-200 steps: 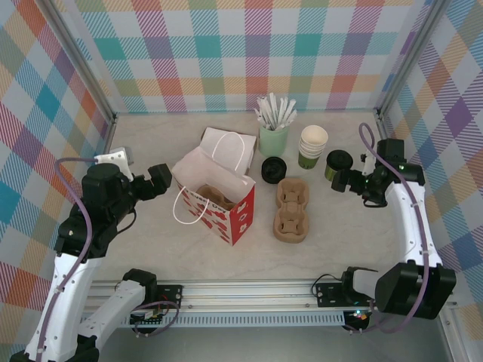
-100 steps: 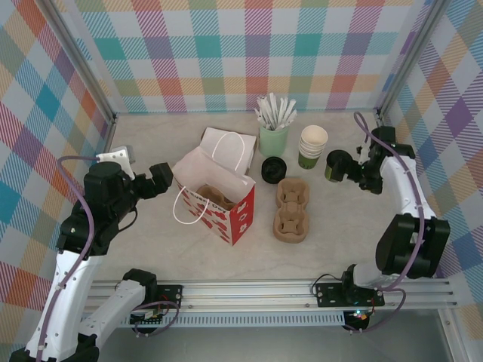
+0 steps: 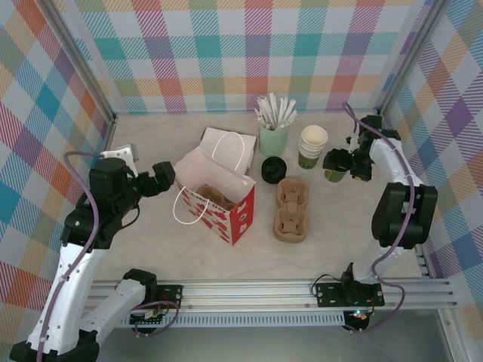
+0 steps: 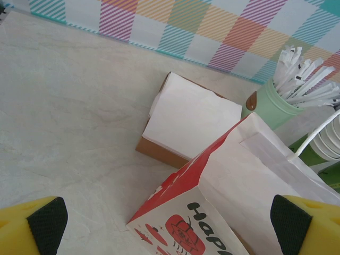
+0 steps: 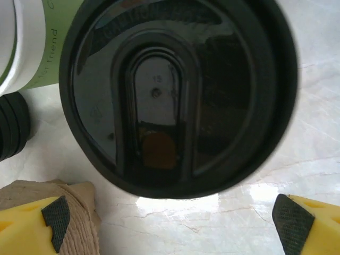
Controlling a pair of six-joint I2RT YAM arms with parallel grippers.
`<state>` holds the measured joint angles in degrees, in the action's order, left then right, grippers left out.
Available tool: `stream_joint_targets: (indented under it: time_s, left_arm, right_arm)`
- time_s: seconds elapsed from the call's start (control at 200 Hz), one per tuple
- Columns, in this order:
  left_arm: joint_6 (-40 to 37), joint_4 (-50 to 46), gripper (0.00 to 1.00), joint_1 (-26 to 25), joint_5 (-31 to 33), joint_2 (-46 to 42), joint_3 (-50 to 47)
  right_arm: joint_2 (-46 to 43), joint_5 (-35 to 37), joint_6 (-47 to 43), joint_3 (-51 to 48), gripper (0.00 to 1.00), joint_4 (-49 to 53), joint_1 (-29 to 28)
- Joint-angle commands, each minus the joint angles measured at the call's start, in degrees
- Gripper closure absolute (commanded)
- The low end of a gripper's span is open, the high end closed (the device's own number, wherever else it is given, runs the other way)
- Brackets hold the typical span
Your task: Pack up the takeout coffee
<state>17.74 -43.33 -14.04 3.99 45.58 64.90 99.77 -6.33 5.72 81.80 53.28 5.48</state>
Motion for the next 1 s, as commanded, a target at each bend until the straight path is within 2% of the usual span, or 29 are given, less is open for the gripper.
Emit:
stream_joint_targets:
  time_s: [0.0,0.205,0.995]
  left_arm:
    - [-0.2,0.8,0.0,0.7,0.2,0.0,0.5]
    - [-0.4,0.7,0.0,0.7,0.4,0.6,0.9]
    - [-0.5,0.4,0.0,0.6,0.3,1.2,0.9]
  right_arm:
    - [1.8,-0.4,1.2,2.8,0.0,-0.4,-0.7]
    - [5.5,3.0,1.3,5.4,0.0,-0.4,-0.9]
    - [15.5,5.7,-1.6,15.9,0.0,2.4,-2.1]
